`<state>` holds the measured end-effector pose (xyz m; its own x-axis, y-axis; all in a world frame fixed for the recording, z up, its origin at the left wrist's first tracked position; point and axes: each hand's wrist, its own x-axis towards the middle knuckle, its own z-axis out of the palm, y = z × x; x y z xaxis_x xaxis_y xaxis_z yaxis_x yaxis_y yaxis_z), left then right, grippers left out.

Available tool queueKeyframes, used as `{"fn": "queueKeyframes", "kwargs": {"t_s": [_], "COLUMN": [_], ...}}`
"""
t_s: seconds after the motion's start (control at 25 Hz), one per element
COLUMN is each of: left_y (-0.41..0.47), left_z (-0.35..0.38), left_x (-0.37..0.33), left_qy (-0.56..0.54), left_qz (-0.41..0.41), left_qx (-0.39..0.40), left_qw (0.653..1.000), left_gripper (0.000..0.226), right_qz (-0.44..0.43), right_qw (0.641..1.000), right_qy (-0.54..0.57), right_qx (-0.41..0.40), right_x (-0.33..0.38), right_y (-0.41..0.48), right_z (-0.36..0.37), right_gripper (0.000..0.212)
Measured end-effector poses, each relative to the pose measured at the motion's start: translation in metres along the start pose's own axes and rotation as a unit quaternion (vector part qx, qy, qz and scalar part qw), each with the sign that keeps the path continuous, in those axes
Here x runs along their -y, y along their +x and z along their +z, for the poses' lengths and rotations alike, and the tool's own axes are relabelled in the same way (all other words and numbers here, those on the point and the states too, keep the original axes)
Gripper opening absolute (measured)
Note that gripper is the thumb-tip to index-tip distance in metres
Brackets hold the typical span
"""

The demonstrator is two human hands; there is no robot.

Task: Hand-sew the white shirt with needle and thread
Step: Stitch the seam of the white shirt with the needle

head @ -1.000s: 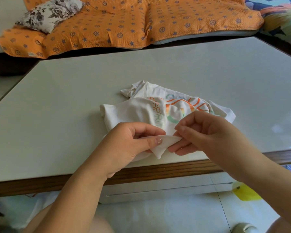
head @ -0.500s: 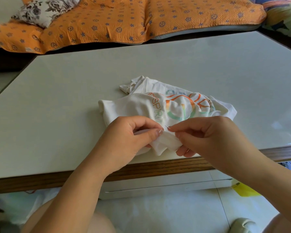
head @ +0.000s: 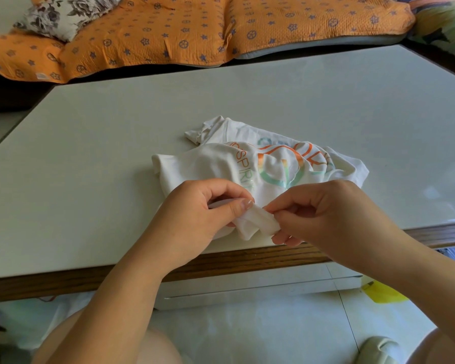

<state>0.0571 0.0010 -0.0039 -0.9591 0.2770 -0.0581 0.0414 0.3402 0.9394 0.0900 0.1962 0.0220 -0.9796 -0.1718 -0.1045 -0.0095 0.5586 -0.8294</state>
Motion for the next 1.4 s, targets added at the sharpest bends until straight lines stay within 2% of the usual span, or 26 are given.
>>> {"fn": "queueKeyframes", "kwargs": {"t_s": [0.2, 0.36, 0.52, 0.84, 1.08, 1.16, 1.28, 1.4], "left_y": [0.002, 0.001, 0.001, 0.001, 0.003, 0.002, 0.001, 0.0], "left_z": [0.0, 0.002, 0.006, 0.013, 0.017, 0.018, 0.02, 0.019], "left_x": [0.001, -0.002, -0.005, -0.006, -0.006, -0.006, -0.008, -0.009], "left_qy": [-0.043, -0.116, -0.161, -0.25, -0.232, -0.213, -0.194, -0.192], "left_qz": [-0.021, -0.068, -0.089, -0.114, -0.122, -0.122, -0.124, -0.132], "left_qx": [0.014, 0.034, 0.053, 0.038, 0.02, 0.014, 0.027, 0.034], "left_qw": [0.999, 0.99, 0.981, 0.961, 0.965, 0.969, 0.973, 0.972], "left_gripper": [0.014, 0.005, 0.01, 0.012, 0.012, 0.011, 0.011, 0.005], "right_qz": [0.001, 0.011, 0.036, 0.046, -0.018, -0.044, -0.058, -0.074], "right_qw": [0.999, 0.996, 0.989, 0.982, 0.994, 0.996, 0.997, 0.991], "right_qy": [0.032, 0.082, 0.14, 0.183, 0.108, 0.077, 0.03, 0.032], "right_qx": [0.01, 0.021, 0.013, -0.005, -0.003, -0.009, -0.039, -0.105], "right_x": [-0.004, -0.007, -0.007, -0.008, -0.01, -0.011, -0.012, -0.011], "right_y": [0.001, 0.003, 0.003, 0.008, 0.005, 0.003, 0.003, 0.01], "right_z": [0.001, 0.003, 0.008, 0.011, 0.015, 0.017, 0.02, 0.016], "right_gripper": [0.024, 0.022, 0.019, 0.013, 0.019, 0.015, 0.01, 0.011]}}
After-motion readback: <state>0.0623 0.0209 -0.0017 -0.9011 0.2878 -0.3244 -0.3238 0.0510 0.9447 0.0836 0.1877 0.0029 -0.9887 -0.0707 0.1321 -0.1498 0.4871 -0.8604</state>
